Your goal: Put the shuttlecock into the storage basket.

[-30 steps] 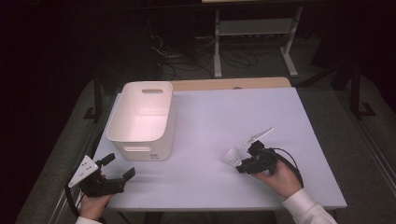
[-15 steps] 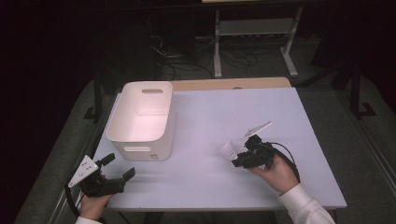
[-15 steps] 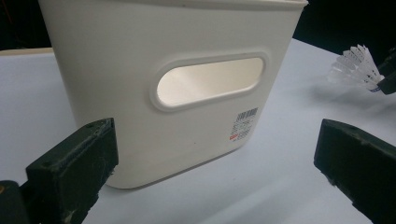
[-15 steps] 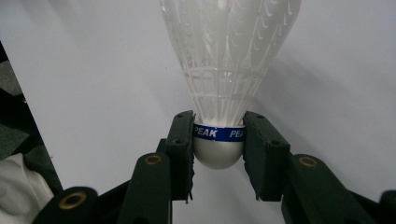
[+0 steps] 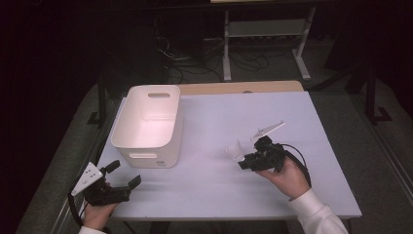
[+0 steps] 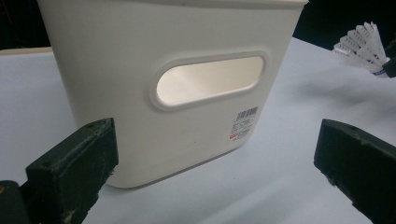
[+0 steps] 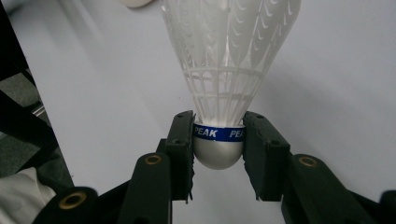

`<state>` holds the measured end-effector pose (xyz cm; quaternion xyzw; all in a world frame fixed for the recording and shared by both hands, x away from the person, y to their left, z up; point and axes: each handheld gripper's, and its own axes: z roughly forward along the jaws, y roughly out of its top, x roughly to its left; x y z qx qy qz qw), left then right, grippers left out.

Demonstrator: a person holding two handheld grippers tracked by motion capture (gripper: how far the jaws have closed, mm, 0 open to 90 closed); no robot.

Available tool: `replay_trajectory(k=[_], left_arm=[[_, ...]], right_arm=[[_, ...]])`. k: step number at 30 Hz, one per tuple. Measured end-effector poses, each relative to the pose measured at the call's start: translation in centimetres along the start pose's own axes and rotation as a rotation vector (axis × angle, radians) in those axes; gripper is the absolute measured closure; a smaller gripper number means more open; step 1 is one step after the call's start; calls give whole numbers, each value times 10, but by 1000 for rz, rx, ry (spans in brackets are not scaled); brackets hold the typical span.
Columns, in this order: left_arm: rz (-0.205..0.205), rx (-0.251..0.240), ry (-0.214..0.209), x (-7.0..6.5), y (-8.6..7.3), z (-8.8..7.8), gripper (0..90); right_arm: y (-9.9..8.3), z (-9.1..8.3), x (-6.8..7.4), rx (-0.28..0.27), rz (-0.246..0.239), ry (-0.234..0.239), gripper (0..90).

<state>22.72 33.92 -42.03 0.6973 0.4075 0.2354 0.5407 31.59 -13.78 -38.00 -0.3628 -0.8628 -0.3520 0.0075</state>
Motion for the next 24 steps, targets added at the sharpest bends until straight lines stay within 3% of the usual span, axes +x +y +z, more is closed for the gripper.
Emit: replay_trajectory(k=[4,24], left_arm=[[-10,-9,0,-1,0,1,0],[-6,-3,-1,-1,0,0,0]], right_arm=[[6,-7,1,-27,-1,6,630],[24,-11,7,-30,-33,-4,632]])
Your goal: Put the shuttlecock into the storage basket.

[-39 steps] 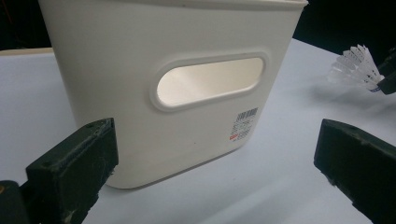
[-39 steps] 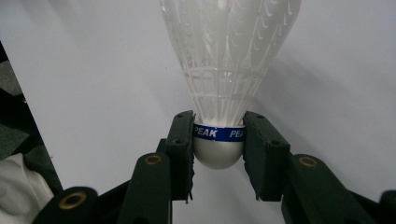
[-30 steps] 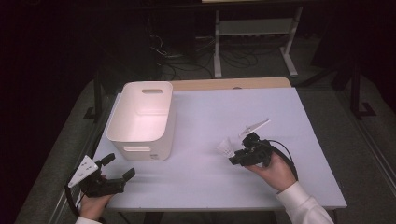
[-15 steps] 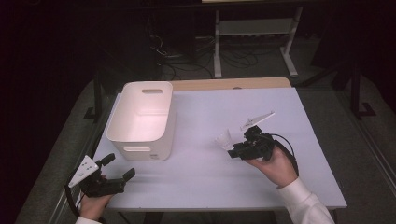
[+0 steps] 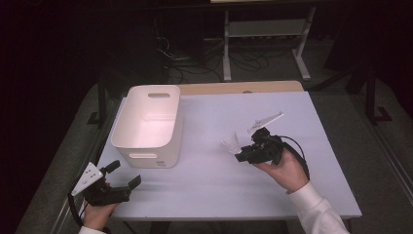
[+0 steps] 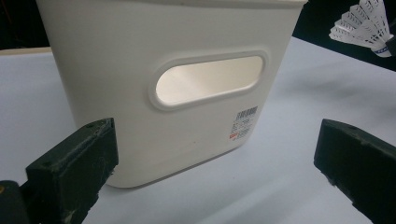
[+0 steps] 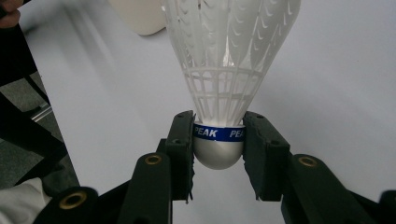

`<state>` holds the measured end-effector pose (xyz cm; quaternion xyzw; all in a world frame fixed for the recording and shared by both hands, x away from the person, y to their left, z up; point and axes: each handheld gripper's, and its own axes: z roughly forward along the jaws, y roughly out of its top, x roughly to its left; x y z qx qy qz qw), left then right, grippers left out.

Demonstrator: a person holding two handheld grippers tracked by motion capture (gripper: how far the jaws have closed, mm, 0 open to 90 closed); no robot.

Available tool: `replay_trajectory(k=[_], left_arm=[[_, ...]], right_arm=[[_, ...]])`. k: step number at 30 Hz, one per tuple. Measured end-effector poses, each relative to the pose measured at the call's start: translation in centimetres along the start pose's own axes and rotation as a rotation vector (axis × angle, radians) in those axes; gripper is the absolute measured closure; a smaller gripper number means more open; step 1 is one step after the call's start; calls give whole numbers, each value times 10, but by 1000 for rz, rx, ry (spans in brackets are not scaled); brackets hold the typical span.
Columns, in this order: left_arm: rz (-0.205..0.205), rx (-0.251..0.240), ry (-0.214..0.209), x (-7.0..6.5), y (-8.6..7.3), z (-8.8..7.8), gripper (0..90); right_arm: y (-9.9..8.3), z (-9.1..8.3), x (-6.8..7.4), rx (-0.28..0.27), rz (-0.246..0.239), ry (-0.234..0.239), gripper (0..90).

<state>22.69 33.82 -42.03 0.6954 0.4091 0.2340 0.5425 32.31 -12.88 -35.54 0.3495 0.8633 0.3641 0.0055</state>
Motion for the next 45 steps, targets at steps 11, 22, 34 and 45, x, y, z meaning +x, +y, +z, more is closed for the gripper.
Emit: replay_trajectory(k=[11,22,34,45], left_arm=[[-3,-1,-1,0,0,0,0],[-3,3,-1,0,0,0,0],[-5,2,-4,0,0,0,0],[-4,2,-4,0,0,0,0]], right_arm=[[9,0,0,-2,-11,7,631],[24,-2,-1,-18,-19,8,631],[37,1,0,-29,-35,18,632],[51,7,5,-32,-50,32,632]])
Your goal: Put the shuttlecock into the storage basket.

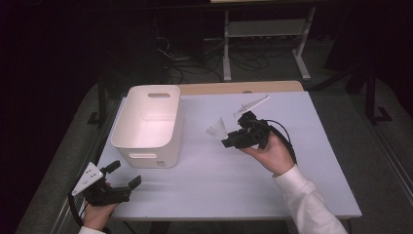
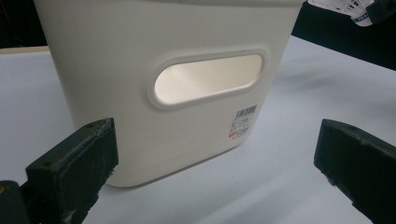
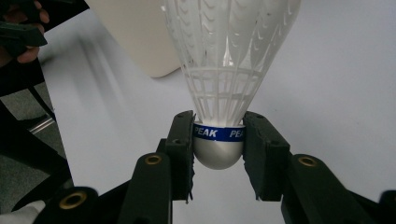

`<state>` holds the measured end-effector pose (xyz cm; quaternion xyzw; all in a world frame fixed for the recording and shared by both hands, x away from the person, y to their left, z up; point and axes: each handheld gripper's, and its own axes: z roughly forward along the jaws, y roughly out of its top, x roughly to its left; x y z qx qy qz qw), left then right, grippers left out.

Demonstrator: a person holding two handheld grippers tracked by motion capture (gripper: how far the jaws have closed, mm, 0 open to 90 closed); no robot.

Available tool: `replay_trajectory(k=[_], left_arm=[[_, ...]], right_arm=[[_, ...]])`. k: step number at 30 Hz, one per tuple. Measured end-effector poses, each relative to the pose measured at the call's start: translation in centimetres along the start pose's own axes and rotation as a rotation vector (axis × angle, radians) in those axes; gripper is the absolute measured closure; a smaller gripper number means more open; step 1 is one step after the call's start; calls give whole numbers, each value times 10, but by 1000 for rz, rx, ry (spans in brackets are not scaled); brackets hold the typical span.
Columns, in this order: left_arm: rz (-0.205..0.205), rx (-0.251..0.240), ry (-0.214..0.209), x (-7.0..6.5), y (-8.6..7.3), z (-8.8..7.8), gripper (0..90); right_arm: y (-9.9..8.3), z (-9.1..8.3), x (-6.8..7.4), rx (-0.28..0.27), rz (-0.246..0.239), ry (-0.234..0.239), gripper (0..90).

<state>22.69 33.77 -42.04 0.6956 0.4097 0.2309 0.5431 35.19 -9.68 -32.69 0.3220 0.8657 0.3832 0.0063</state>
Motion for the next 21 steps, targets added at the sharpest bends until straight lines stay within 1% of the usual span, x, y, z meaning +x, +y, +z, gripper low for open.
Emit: replay_trajectory(k=[3,4,5,8,10,15,18,19,20,21], left_arm=[[0,0,0,0,0,0,0],[0,0,1,0,0,0,0],[0,0,1,0,0,0,0],[-1,0,-1,0,0,0,0],[-2,0,-1,0,0,0,0],[-1,0,0,0,0,0,0],[1,1,0,0,0,0,0],[-1,0,-1,0,0,0,0],[-1,0,-1,0,0,0,0],[1,1,-1,0,0,0,0]], right_arm=[[5,2,1,-2,-4,7,631],[6,3,1,-4,-14,8,632],[7,4,2,-3,-9,10,632],[10,6,3,-4,-22,14,632],[11,7,4,-1,-19,12,632],[16,10,5,-14,-40,18,632],[19,12,7,-13,-30,23,632],[19,13,7,-14,-42,23,632],[19,13,7,-14,-42,23,632],[21,13,8,-11,-30,26,632]])
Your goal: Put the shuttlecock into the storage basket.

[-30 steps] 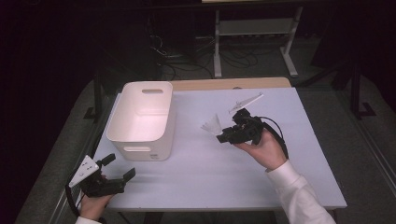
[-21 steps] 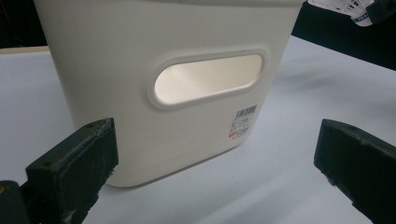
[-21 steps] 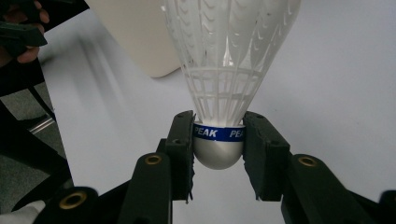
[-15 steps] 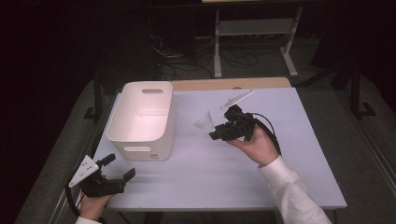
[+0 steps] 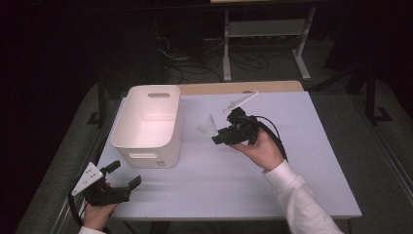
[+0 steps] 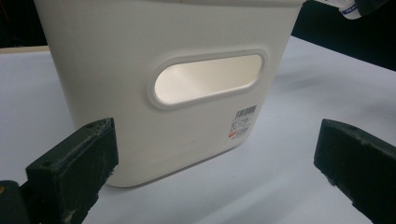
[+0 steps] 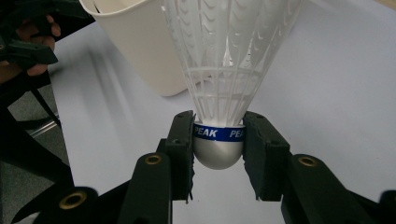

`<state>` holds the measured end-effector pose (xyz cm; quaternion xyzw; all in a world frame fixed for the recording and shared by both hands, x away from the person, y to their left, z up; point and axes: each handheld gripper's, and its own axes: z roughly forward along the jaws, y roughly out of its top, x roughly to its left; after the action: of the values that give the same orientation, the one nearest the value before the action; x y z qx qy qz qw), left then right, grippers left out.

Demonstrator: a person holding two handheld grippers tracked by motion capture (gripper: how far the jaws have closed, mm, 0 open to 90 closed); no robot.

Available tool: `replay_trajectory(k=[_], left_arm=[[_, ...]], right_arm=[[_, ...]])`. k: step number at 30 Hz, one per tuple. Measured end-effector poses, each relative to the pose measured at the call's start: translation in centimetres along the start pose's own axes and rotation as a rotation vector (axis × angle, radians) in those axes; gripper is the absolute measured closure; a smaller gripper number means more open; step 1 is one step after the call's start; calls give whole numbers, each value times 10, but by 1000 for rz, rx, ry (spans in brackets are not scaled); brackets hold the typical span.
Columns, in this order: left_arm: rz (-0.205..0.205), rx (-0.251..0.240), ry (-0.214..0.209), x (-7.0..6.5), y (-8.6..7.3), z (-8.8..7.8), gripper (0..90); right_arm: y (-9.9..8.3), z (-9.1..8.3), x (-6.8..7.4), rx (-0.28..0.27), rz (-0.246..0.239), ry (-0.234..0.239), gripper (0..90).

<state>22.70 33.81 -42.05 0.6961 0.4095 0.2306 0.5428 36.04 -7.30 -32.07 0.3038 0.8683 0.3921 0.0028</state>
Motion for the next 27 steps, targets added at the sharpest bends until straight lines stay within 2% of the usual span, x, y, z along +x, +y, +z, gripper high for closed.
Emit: replay_trajectory(k=[3,4,5,21,23,27], left_arm=[[-2,-1,0,0,0,0,0],[0,-1,0,0,0,0,0],[0,-1,0,0,0,0,0],[-1,-6,-2,0,0,0,0],[0,-4,-2,0,0,0,0],[-1,-4,-4,0,0,0,0]], right_arm=[[2,1,1,5,-1,-1,632],[3,2,0,0,-17,-3,632],[4,2,1,0,-4,0,632],[19,13,4,4,-34,7,632],[20,14,5,6,-21,18,632],[23,17,2,0,-28,21,632]])
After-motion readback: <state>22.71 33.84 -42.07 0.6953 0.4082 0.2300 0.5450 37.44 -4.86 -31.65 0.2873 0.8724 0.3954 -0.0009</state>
